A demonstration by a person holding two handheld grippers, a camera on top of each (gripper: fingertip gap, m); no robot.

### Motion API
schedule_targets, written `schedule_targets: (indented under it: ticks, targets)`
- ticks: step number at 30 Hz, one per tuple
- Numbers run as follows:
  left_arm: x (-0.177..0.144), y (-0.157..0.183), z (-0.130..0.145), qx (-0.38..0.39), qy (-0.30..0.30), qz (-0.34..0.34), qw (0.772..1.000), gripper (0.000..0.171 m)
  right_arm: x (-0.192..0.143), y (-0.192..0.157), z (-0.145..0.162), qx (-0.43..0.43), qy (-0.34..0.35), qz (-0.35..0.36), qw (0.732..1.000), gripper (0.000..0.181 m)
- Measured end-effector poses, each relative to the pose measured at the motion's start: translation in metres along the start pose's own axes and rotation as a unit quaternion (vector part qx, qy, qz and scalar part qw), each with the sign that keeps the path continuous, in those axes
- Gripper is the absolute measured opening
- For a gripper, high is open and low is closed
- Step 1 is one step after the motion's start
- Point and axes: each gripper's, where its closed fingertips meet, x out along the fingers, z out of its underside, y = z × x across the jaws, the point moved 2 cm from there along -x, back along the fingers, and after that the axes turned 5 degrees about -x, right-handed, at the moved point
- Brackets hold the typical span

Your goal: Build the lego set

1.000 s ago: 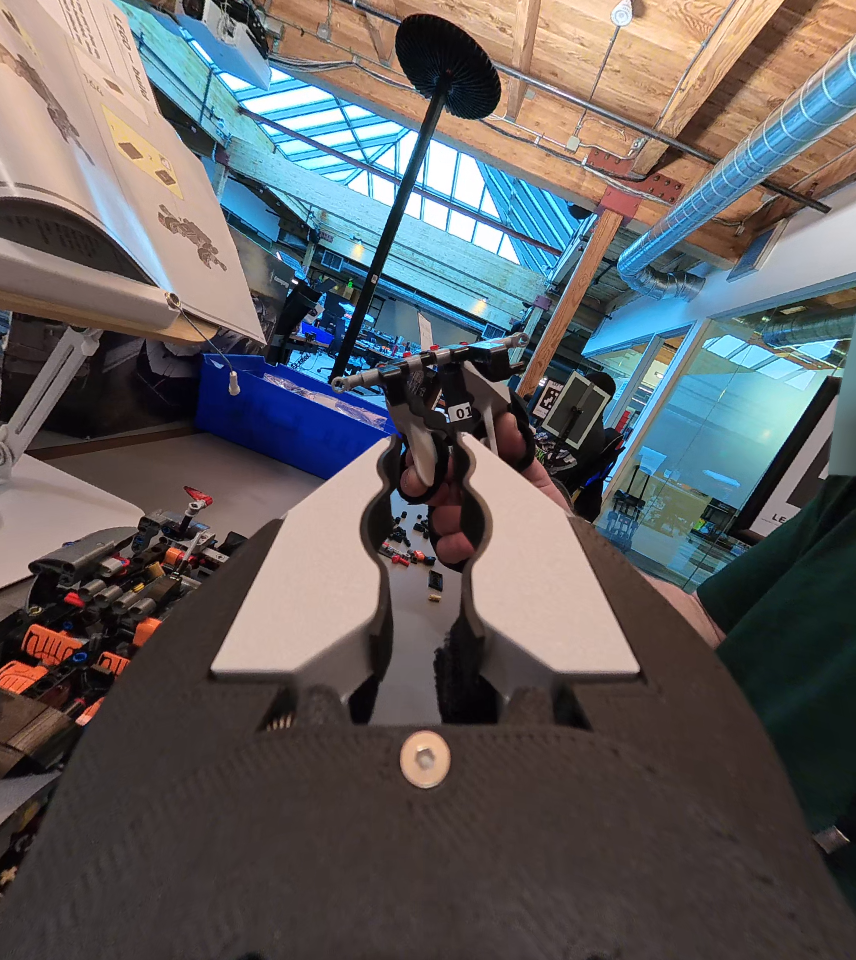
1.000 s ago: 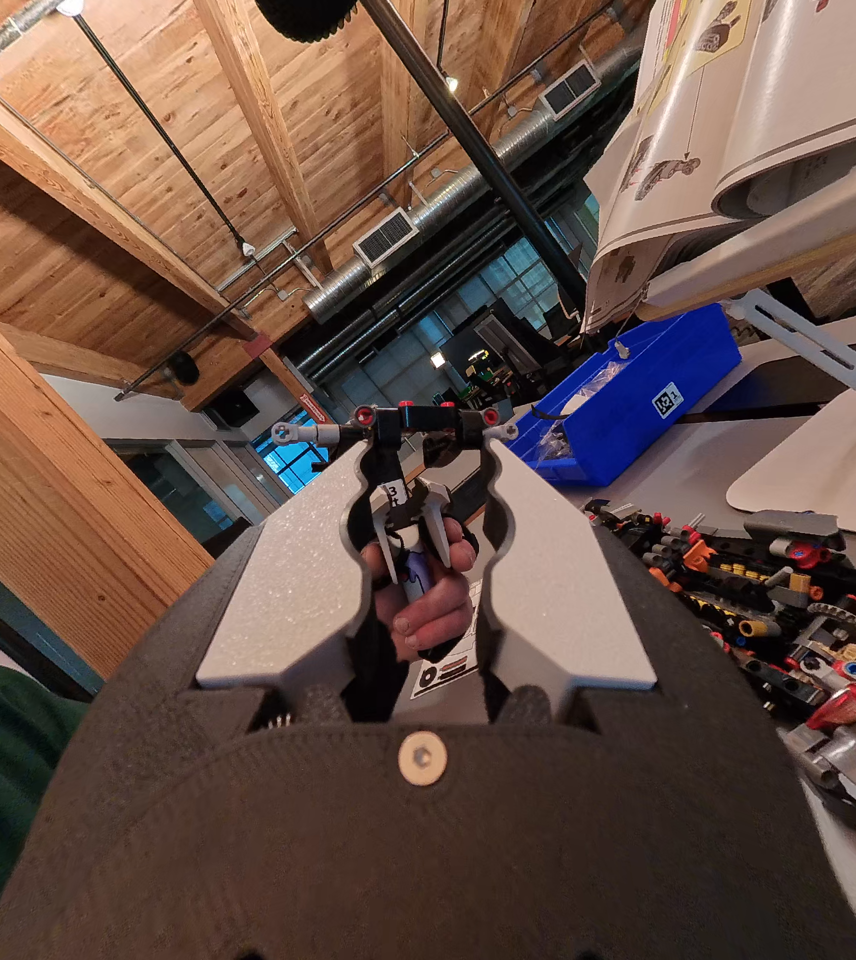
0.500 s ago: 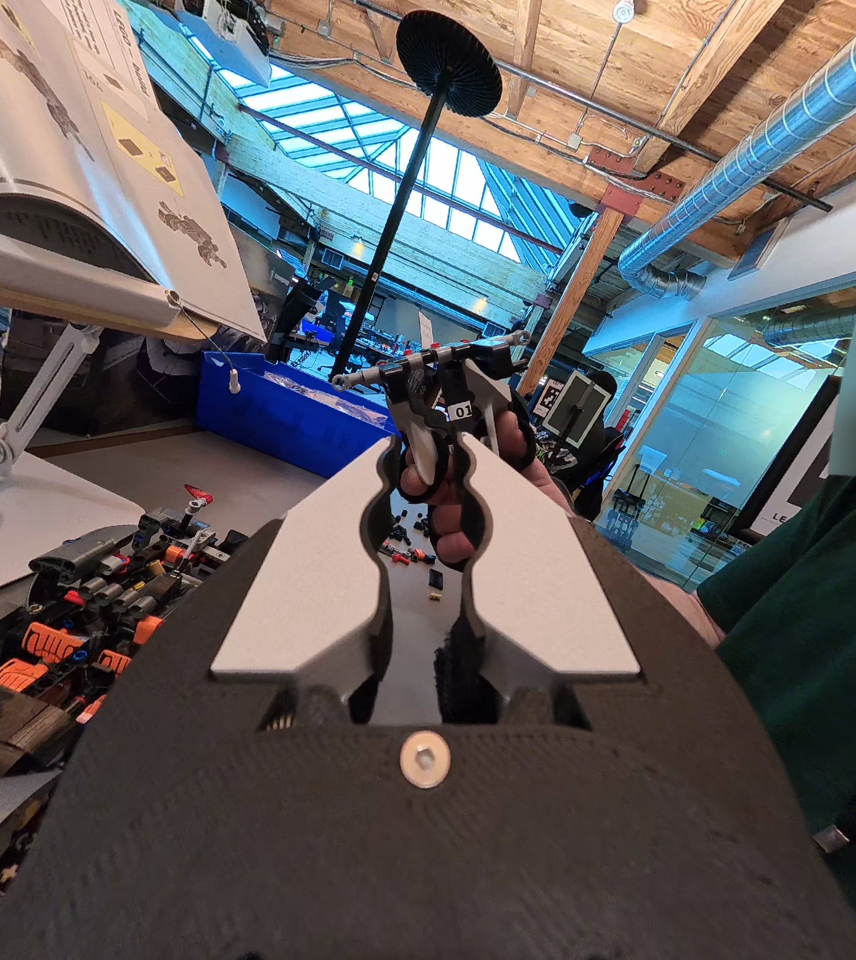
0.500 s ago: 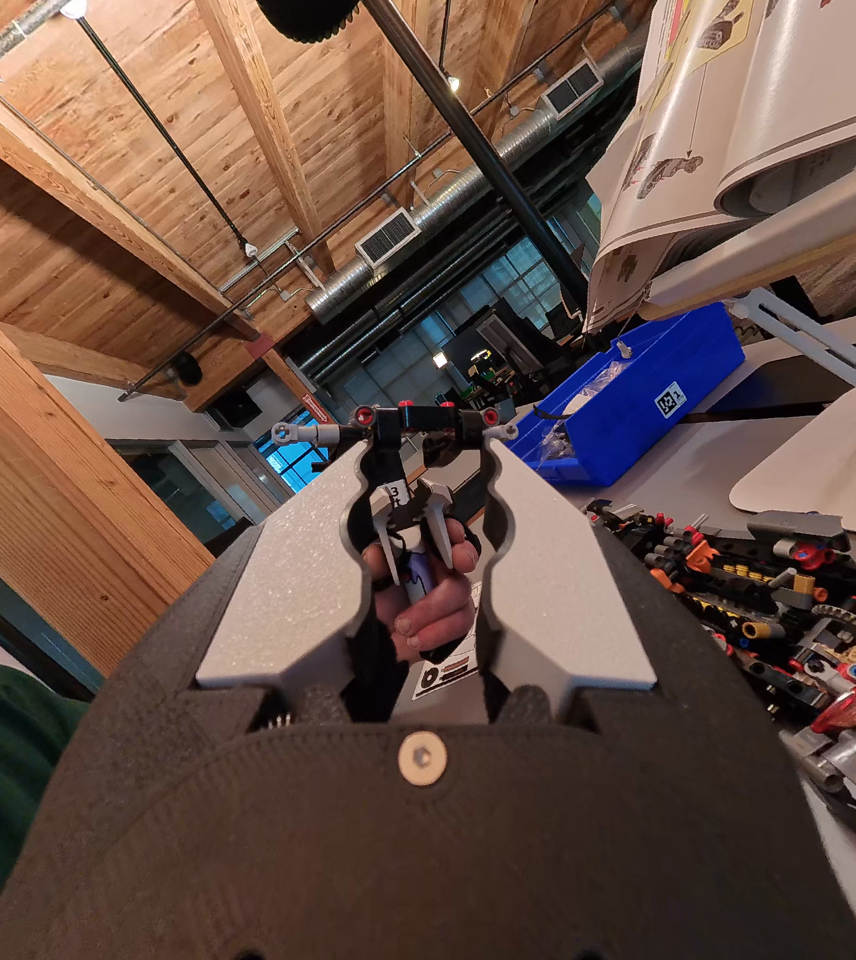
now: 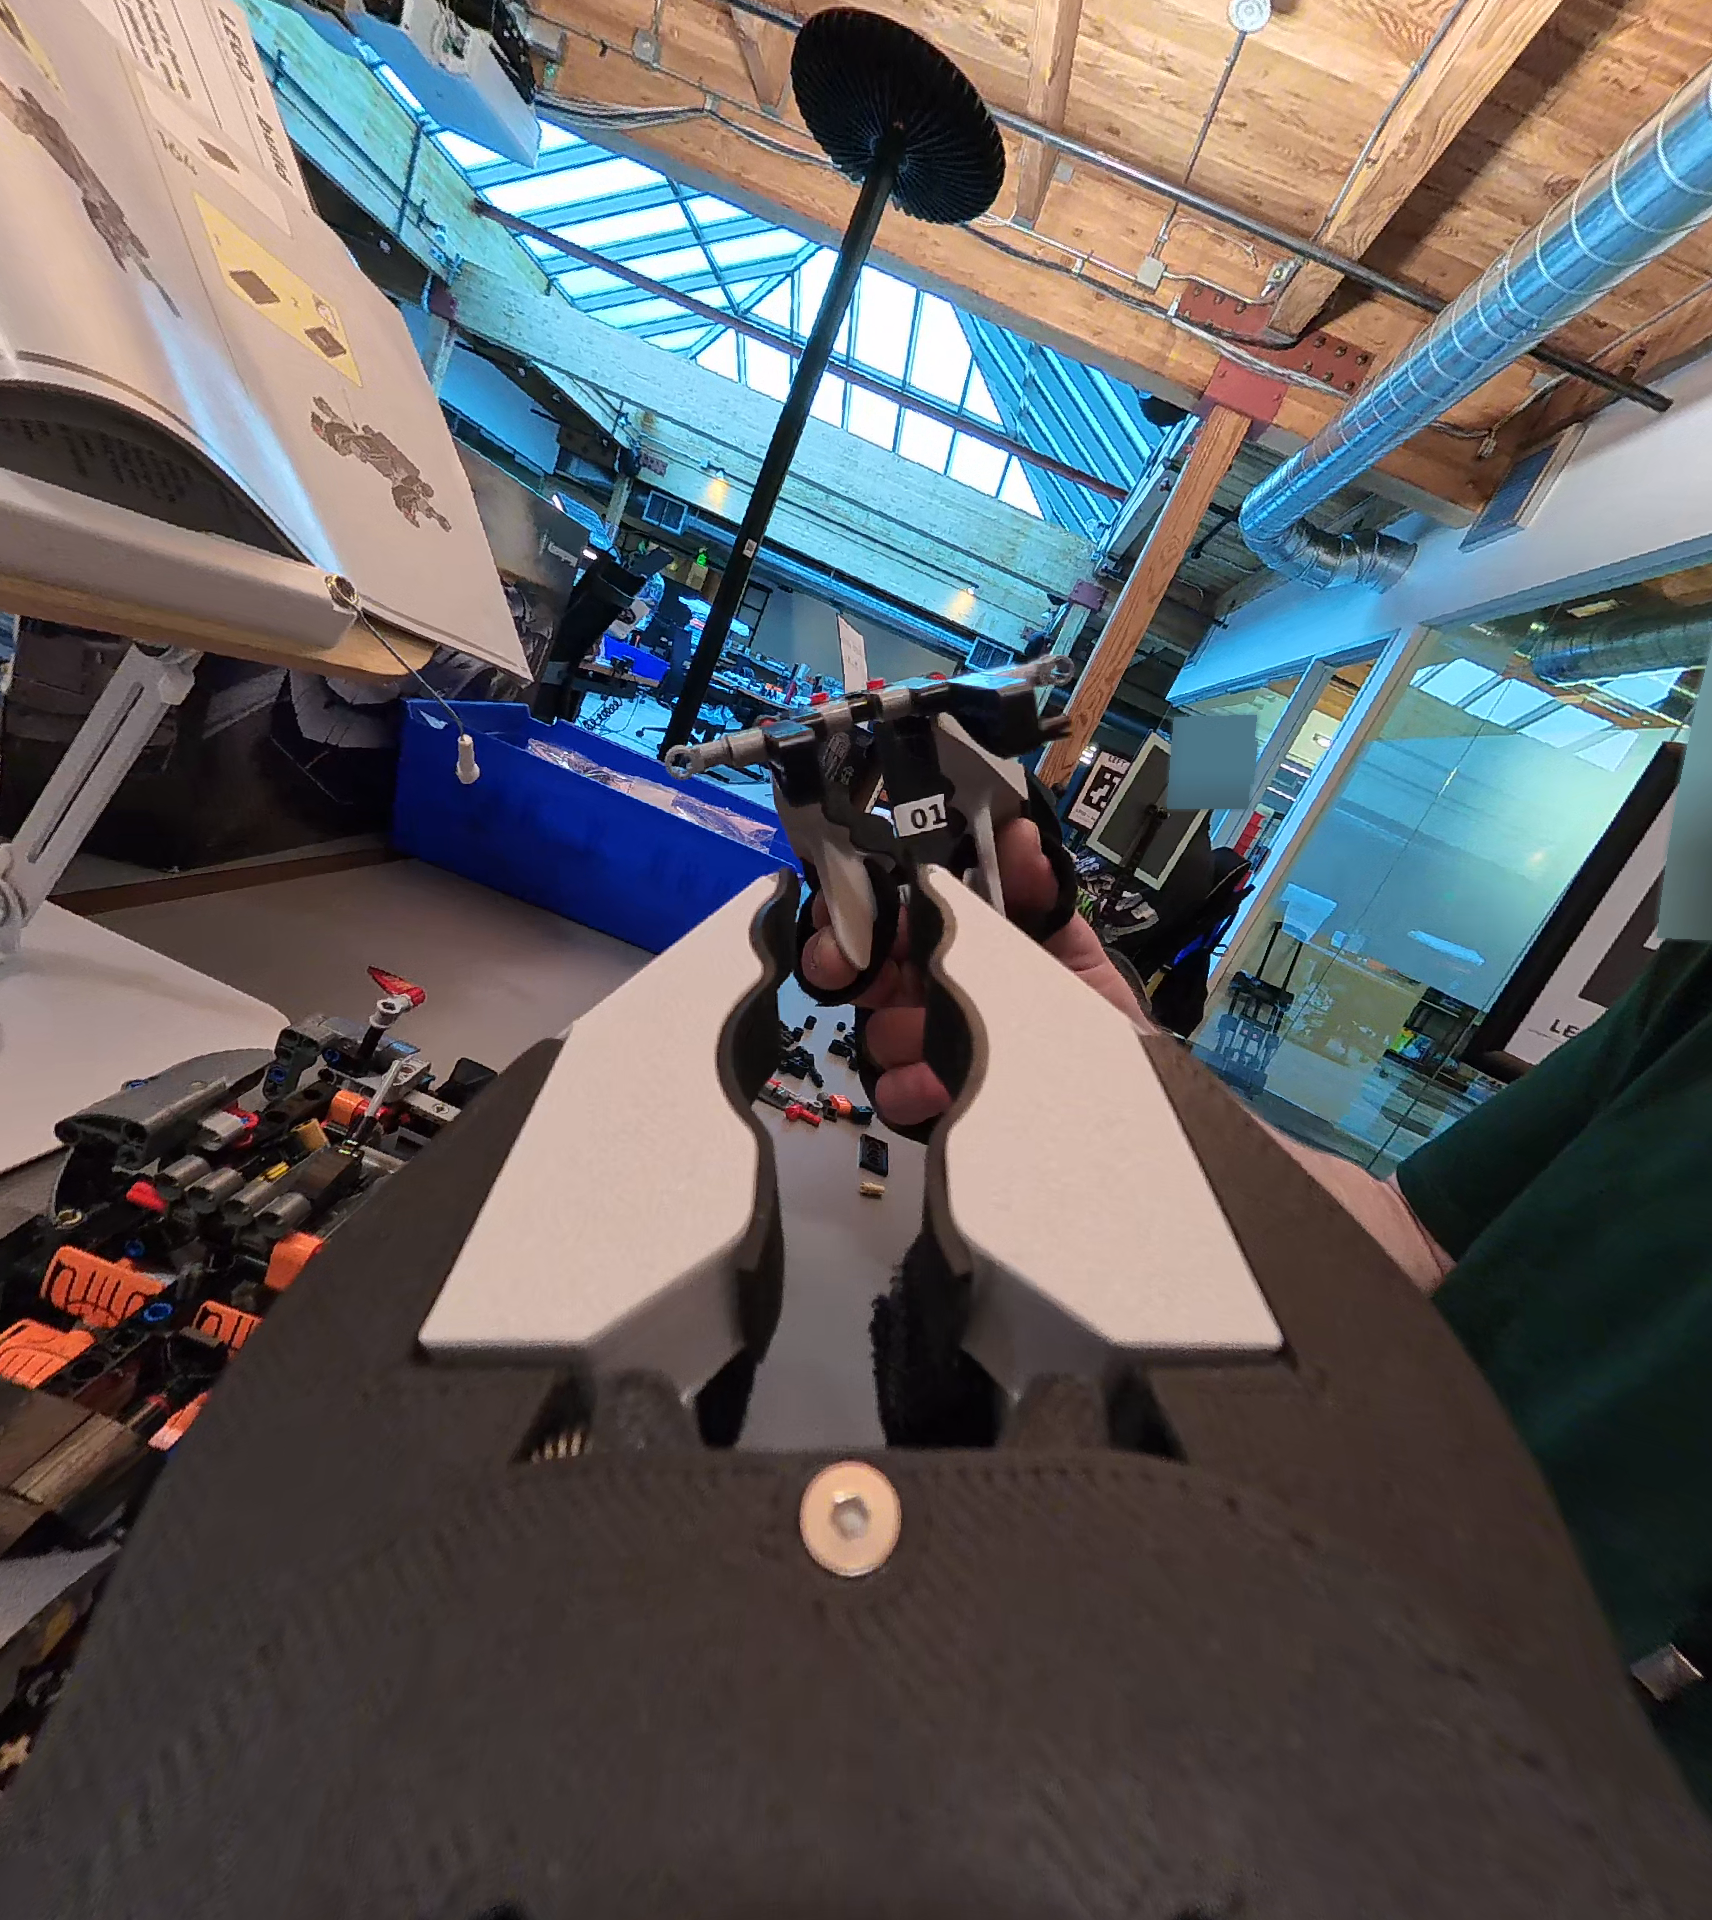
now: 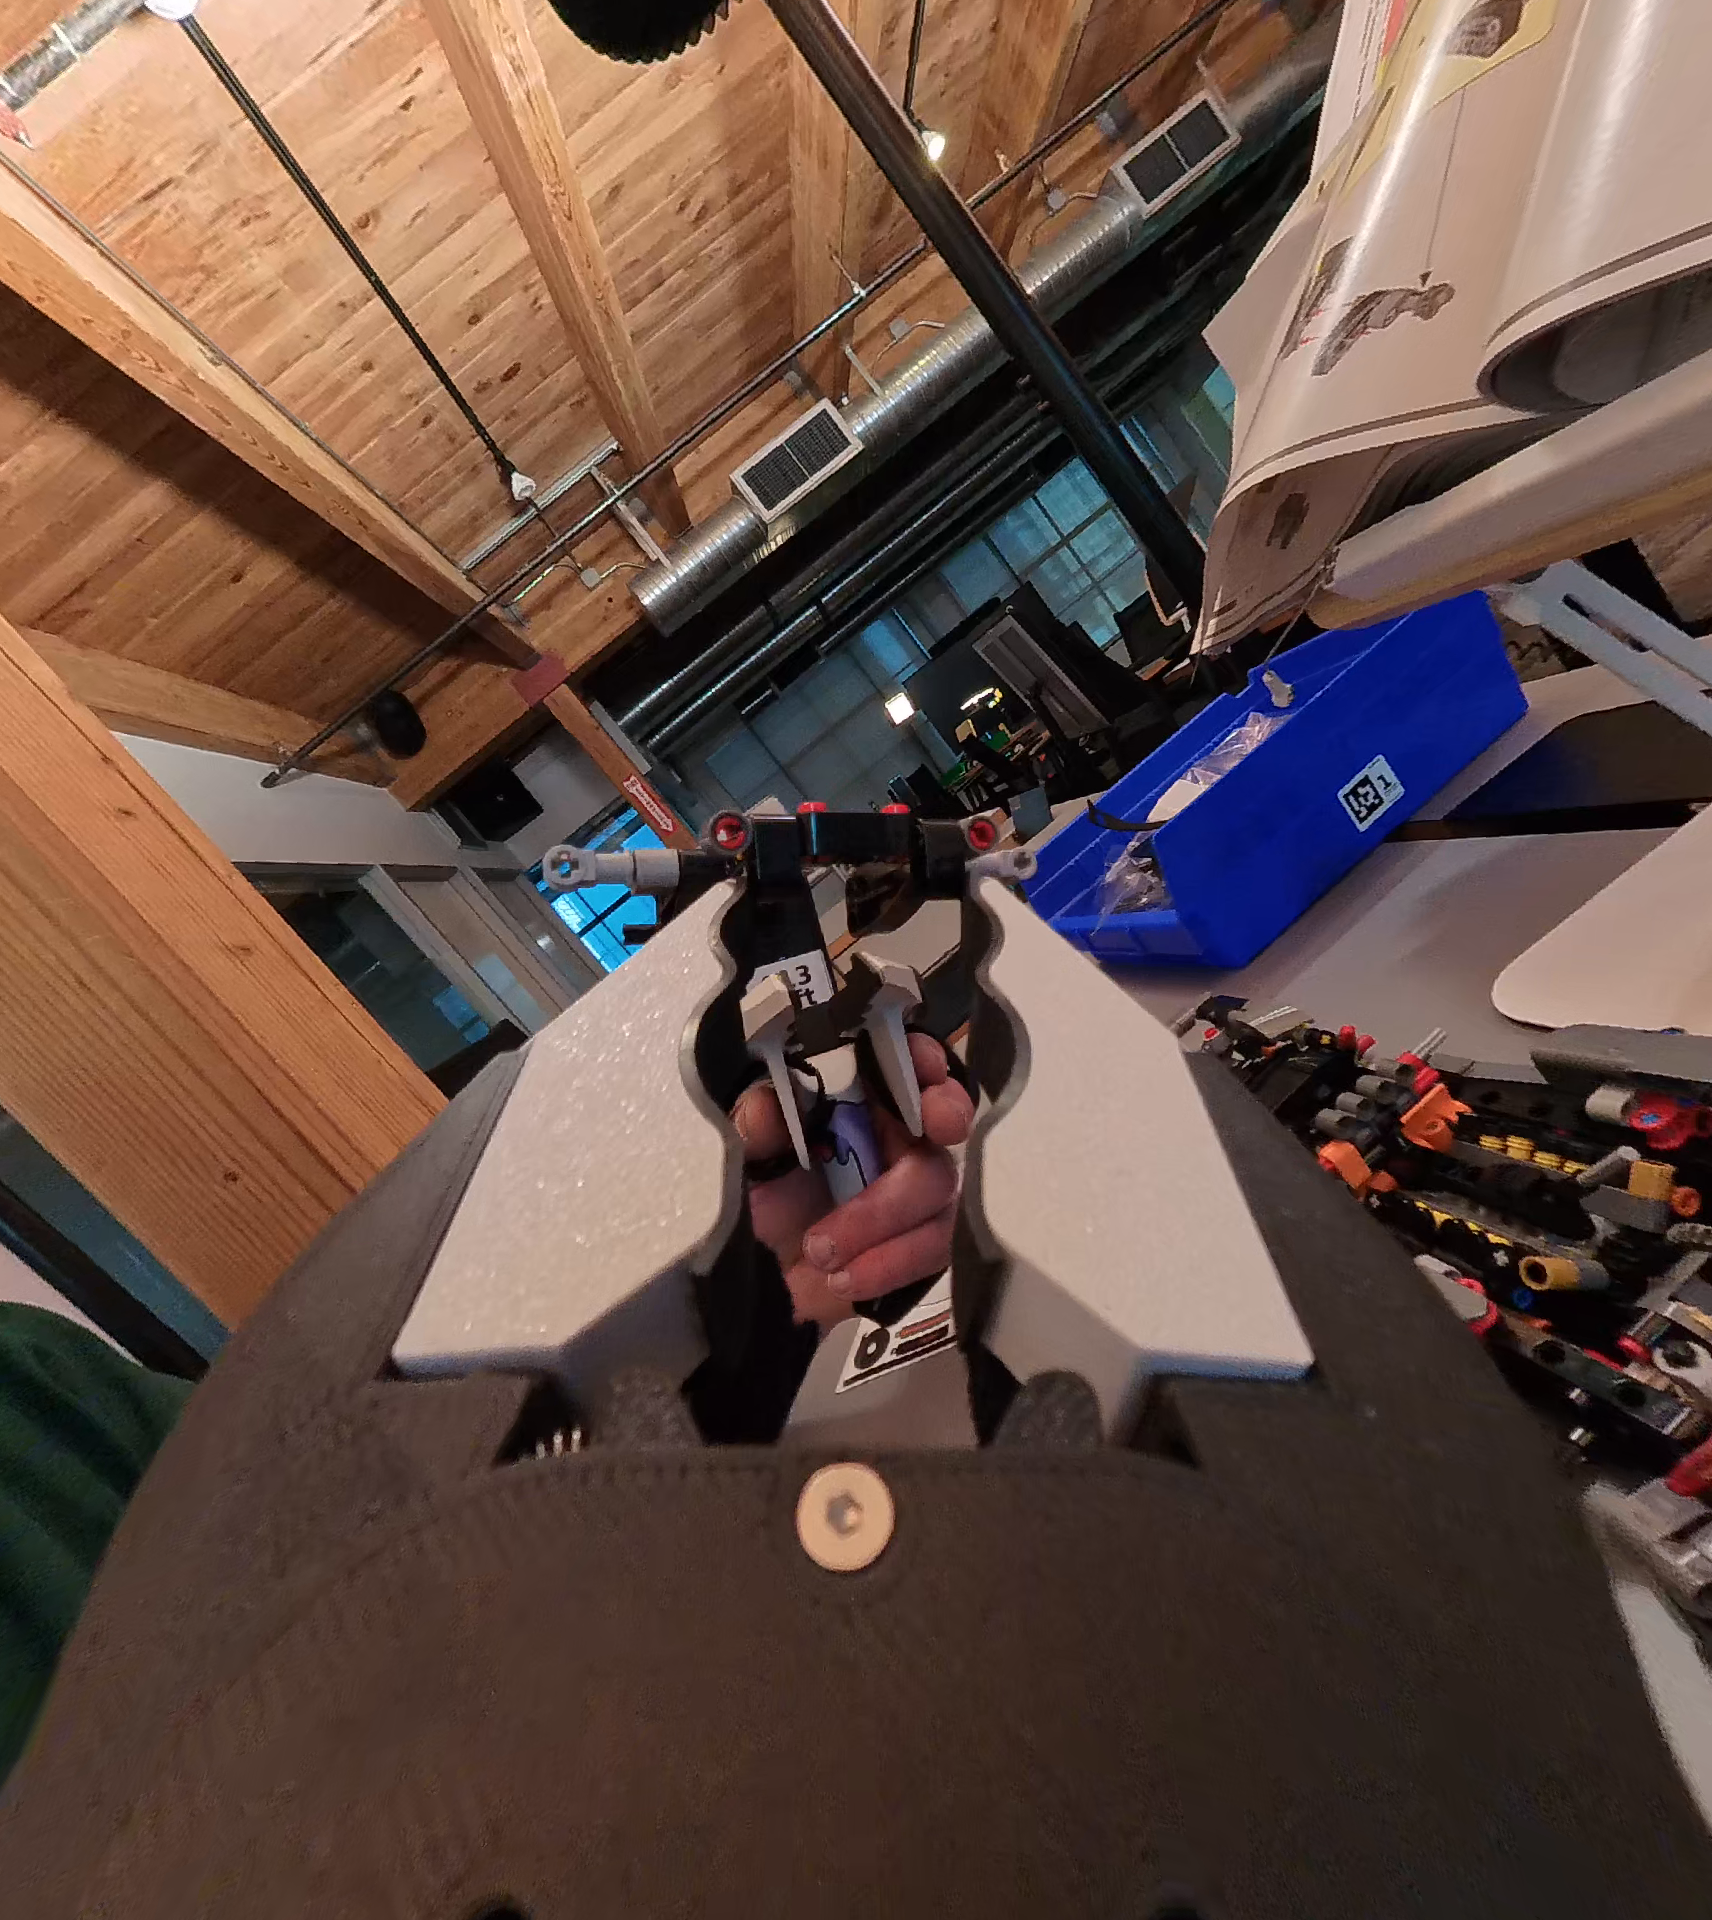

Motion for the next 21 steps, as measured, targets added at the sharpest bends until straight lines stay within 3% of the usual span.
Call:
schedule_targets:
  ticks: [21]
  targets:
    - [0.003,0.008,-0.004,0.014,0.007,0.005,1.000,0.025,0.022,-0.016,0.017,0.001,-0.035,-0.039,0.999,0.037]
